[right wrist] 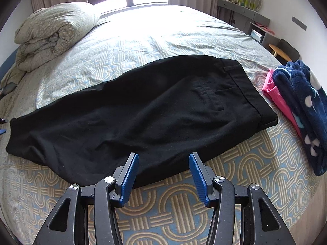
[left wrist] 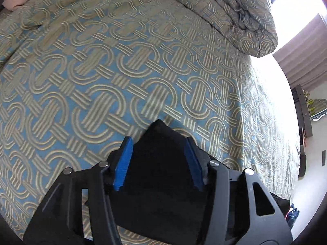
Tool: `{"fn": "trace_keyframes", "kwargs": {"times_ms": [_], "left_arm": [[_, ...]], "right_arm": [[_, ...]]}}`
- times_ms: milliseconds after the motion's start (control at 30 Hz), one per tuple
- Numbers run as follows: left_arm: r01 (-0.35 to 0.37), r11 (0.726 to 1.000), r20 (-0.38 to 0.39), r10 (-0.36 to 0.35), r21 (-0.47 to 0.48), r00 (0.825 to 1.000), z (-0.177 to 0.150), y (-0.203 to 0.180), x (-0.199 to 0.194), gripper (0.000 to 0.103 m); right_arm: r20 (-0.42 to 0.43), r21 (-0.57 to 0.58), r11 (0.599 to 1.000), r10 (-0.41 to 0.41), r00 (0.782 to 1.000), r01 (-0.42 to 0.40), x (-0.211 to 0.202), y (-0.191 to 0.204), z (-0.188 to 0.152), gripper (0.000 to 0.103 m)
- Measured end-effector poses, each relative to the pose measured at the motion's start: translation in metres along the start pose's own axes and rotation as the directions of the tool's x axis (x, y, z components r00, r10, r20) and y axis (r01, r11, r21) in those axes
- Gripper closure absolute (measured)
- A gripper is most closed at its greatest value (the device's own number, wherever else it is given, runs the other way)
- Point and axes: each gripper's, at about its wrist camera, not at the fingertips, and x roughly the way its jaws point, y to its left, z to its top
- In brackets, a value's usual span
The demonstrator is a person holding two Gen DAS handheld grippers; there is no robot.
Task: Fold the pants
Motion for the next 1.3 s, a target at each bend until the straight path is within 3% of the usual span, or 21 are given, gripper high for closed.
{"fn": "trace_keyframes", "kwargs": {"times_ms": [67, 133, 167, 233, 300, 433, 467, 533, 567, 600, 700, 800, 867, 967, 1167, 1300], "left_arm": [[-0.089, 0.996, -0.027, 0.089, 0.004, 0.996, 0.003, -0.004, 0.01, 0.049], [-0.1, 0.995, -0.023, 0.099, -0.018, 0.995, 0.008, -0.001, 0.013, 0.055], [-0.062, 0.998, -0.041, 0.061, -0.032, 0.997, 0.008, 0.0, 0.013, 0.093], [0.109, 0.991, -0.129, -0.118, -0.075, 0.985, 0.004, -0.001, 0.01, 0.1], [0.227, 0.973, -0.112, -0.231, -0.053, 0.966, -0.001, -0.013, -0.011, 0.1], [0.324, 0.942, -0.034, -0.328, -0.09, 0.944, 0.006, -0.014, -0.045, 0.1], [0.325, 0.939, -0.005, -0.328, -0.114, 0.945, 0.01, -0.009, -0.05, 0.1], [0.274, 0.948, 0.075, -0.265, -0.16, 0.961, 0.021, 0.006, -0.059, 0.1], [0.242, 0.952, 0.101, -0.227, -0.186, 0.969, 0.025, 0.014, -0.06, 0.099], [0.171, 0.958, 0.128, -0.144, -0.23, 0.981, 0.029, 0.026, -0.058, 0.099], [0.042, 0.955, 0.091, -0.016, -0.293, 0.996, 0.034, 0.056, -0.041, 0.099], [0.06, 0.939, 0.06, -0.042, -0.338, 0.997, 0.024, 0.069, -0.03, 0.096], [0.047, 0.947, 0.034, -0.039, -0.317, 0.999, 0.009, 0.07, -0.033, 0.081], [0.021, 0.969, 0.005, -0.02, -0.246, 1.0, -0.011, 0.062, -0.04, 0.067], [0.043, 0.976, -0.125, -0.07, -0.213, 0.99, -0.057, 0.067, -0.031, 0.067], [0.058, 0.969, -0.154, -0.097, -0.241, 0.983, -0.06, 0.062, -0.011, 0.067]], "right_arm": [[-0.008, 0.01, 1.0, -0.015, 1.0, 0.015, 0.001, -0.003, 0.0, 0.051], [-0.009, 0.026, 0.999, -0.021, 1.0, 0.021, 0.0, -0.005, 0.002, 0.051], [-0.008, 0.033, 0.999, -0.02, 1.0, 0.02, 0.0, -0.006, 0.002, 0.051], [-0.01, 0.031, 0.999, -0.025, 1.0, 0.025, 0.001, -0.005, 0.005, 0.051], [-0.008, 0.015, 0.999, -0.041, 0.999, 0.041, 0.003, -0.002, 0.007, 0.051], [-0.02, -0.002, 0.999, -0.049, 0.999, 0.049, 0.013, 0.008, 0.014, 0.051], [-0.021, -0.004, 0.999, -0.044, 0.999, 0.044, 0.015, 0.011, 0.015, 0.051], [-0.019, -0.024, 0.999, -0.033, 0.999, 0.032, 0.016, 0.019, 0.016, 0.051], [-0.015, -0.039, 0.999, -0.032, 0.999, 0.032, 0.016, 0.023, 0.016, 0.051], [-0.008, -0.062, 0.997, -0.037, 0.999, 0.037, 0.015, 0.027, 0.014, 0.051], [-0.002, -0.111, 0.992, -0.06, 0.998, 0.059, 0.015, 0.034, 0.011, 0.051], [0.003, -0.113, 0.991, -0.066, 0.998, 0.066, 0.013, 0.03, 0.009, 0.051], [0.004, -0.088, 0.994, -0.061, 0.998, 0.061, 0.012, 0.023, 0.009, 0.051], [-0.009, -0.034, 0.998, -0.052, 0.999, 0.052, 0.013, 0.011, 0.012, 0.051], [-0.011, -0.006, 1.0, -0.018, 1.0, 0.018, 0.015, 0.007, 0.007, 0.051], [-0.016, -0.015, 1.0, 0.002, 1.0, -0.002, 0.016, 0.013, 0.004, 0.051]]}}
